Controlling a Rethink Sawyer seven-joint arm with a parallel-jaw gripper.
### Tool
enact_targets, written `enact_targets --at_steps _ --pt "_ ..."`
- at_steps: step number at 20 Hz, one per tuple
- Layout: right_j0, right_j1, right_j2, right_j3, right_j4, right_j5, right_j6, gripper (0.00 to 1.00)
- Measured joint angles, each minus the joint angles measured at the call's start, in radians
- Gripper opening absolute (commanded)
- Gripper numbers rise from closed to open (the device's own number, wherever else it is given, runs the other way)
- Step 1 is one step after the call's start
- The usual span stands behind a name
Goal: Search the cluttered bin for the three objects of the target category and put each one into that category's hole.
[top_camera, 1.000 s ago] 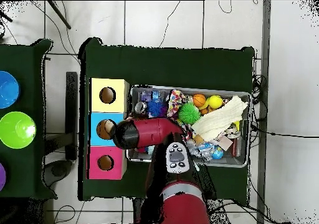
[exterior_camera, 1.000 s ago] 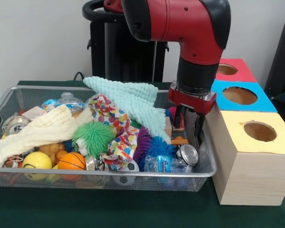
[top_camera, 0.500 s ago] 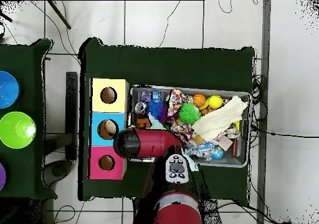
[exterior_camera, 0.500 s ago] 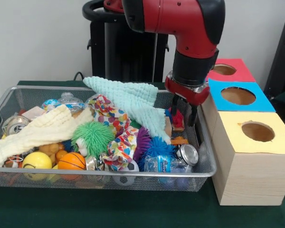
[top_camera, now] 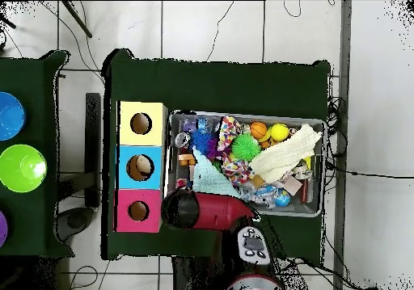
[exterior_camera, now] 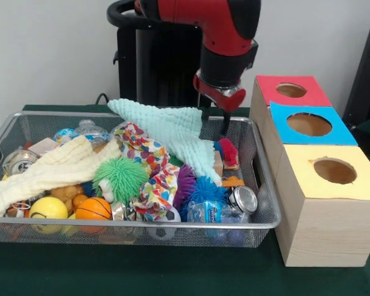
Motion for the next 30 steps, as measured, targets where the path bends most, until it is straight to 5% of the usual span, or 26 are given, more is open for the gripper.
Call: enact_targets --at_steps 5,14,30 --pt "-0.058 -0.065 -0.025 0.094 0.000 -0.027 0.000 1.00" --pt "-0.047 -0.031 -0.066 0.081 0.000 -0.032 0.000 1.00" --pt "0.004 0.016 -0.085 -0.174 -0.001 0.114 0.000 1.00"
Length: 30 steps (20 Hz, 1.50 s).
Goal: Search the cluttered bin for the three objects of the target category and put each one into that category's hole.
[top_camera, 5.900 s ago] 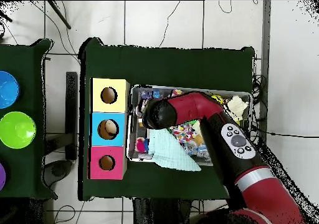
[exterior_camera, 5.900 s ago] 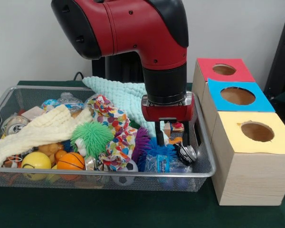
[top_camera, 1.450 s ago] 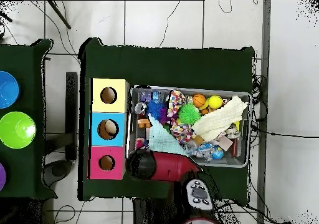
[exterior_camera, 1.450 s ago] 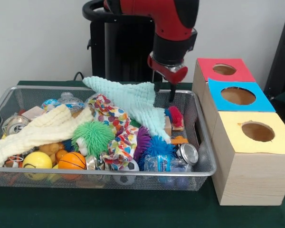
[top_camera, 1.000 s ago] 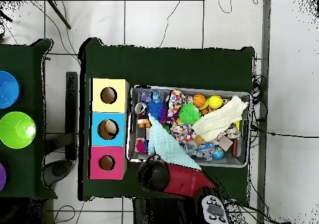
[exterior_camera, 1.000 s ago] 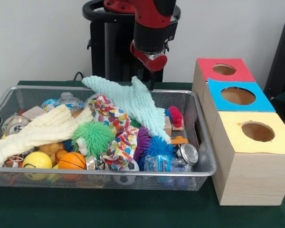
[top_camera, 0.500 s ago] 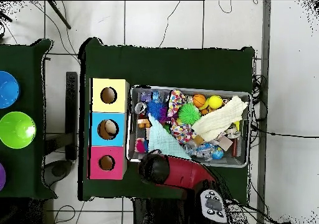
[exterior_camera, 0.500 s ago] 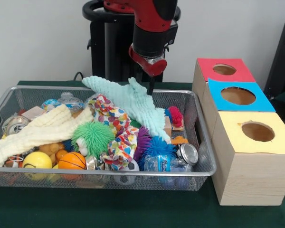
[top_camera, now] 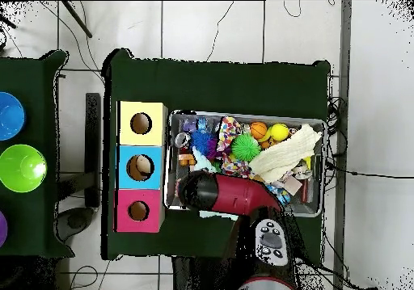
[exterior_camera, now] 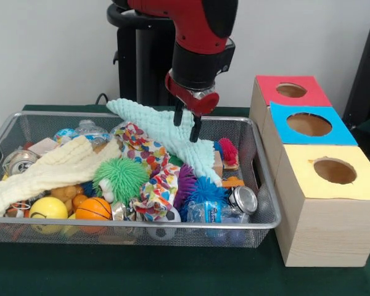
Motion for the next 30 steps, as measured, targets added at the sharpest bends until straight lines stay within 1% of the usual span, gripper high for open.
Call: enact_targets --at_steps 5,20,28,30 --pt "0.006 0.010 0.000 -0.061 0.000 0.000 0.000 1.00" --pt "0.010 0.026 0.000 -0.161 -0.001 0.003 0.000 1.00" --pt "-0.002 0.054 0.003 -0.255 -0.001 0.055 0.000 1.00" --pt "-0.010 0.067 0.005 -0.291 -0.001 0.080 0.000 1.00"
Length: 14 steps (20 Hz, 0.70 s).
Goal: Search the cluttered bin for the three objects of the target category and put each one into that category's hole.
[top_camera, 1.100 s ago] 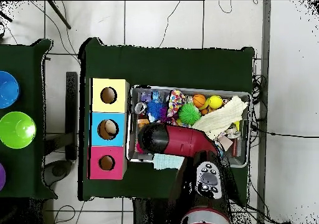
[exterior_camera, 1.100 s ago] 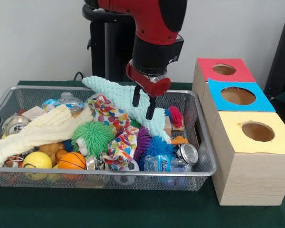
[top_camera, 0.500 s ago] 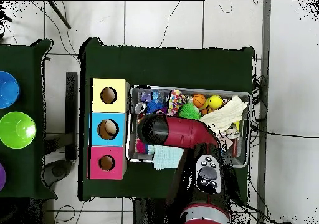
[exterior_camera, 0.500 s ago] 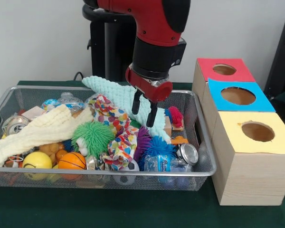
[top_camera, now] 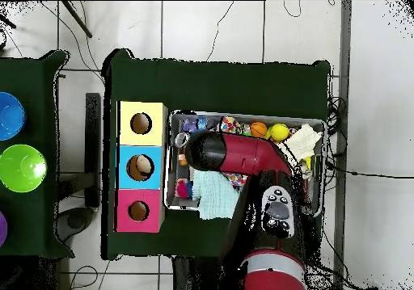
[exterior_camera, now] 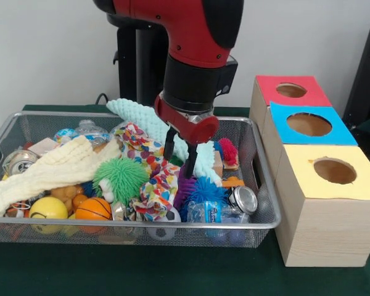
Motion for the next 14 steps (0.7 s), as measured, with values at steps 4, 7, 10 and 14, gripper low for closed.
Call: enact_targets --at_steps 4,7,10,14 --pt "-0.003 0.019 0.002 -0.054 0.004 0.037 0.000 1.00" --pt "-0.002 0.029 0.004 -0.079 0.009 0.047 0.000 1.00" --pt "0.000 0.043 0.007 -0.114 0.018 0.050 0.000 1.00" --pt "0.009 0.066 0.008 -0.147 0.029 0.050 0.000 1.00"
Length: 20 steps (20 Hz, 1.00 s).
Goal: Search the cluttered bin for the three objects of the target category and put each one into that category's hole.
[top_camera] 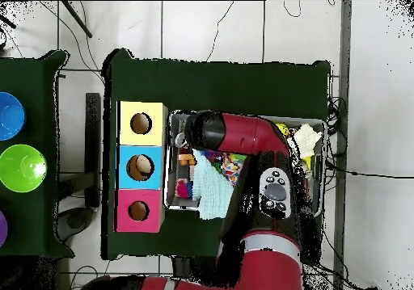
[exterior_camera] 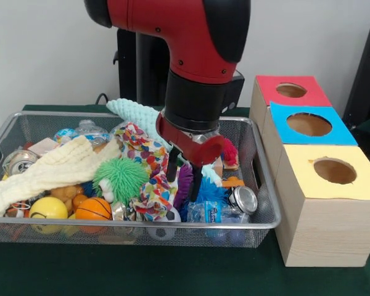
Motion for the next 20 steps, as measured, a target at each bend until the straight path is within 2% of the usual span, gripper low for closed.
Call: enact_targets --at_steps 20 --pt "0.123 0.117 -0.008 -0.077 0.089 0.000 0.000 1.00"
